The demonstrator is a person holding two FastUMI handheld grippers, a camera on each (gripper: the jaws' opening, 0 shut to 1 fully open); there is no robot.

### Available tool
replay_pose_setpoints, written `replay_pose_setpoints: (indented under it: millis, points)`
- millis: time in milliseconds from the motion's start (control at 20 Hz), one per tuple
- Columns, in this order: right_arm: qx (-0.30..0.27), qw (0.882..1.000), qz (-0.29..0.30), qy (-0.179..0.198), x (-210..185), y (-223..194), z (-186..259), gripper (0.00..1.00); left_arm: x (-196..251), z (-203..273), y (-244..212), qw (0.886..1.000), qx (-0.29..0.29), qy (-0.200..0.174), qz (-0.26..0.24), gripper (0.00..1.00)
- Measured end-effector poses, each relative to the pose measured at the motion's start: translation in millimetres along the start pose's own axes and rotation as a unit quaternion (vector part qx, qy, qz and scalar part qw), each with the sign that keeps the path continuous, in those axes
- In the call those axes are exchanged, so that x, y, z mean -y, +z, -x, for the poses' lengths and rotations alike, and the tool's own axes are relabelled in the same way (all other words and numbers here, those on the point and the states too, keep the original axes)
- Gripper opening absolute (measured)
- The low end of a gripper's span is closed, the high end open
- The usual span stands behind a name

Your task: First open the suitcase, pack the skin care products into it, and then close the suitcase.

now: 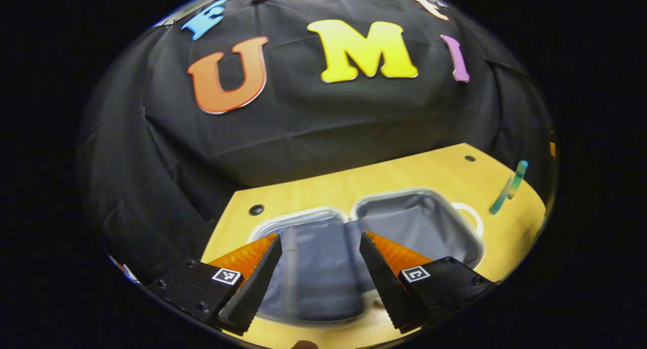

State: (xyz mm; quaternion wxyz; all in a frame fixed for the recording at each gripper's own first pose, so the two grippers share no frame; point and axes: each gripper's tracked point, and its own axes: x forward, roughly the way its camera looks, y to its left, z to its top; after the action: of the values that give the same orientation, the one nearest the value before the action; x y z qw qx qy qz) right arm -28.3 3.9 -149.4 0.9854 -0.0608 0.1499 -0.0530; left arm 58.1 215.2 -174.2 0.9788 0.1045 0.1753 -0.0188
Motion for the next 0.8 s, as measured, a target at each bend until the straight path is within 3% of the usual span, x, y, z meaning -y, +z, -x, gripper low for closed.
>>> replay_pose_setpoints:
  millis: [400, 800]
  points:
    - [-0.007, 1.000, 0.018, 0.008, 54.1, -15.5, -12.4, 0.79, 199.3, 0.3, 35.2, 0.993, 0.037, -0.114, 0.018, 0.99]
    - [-0.035, 0.999, 0.031, 0.022, 88.4, -47.5, -27.7, 0.80, 341.1, -10.3, -4.5, 0.983, 0.005, -0.184, 0.008, 0.99]
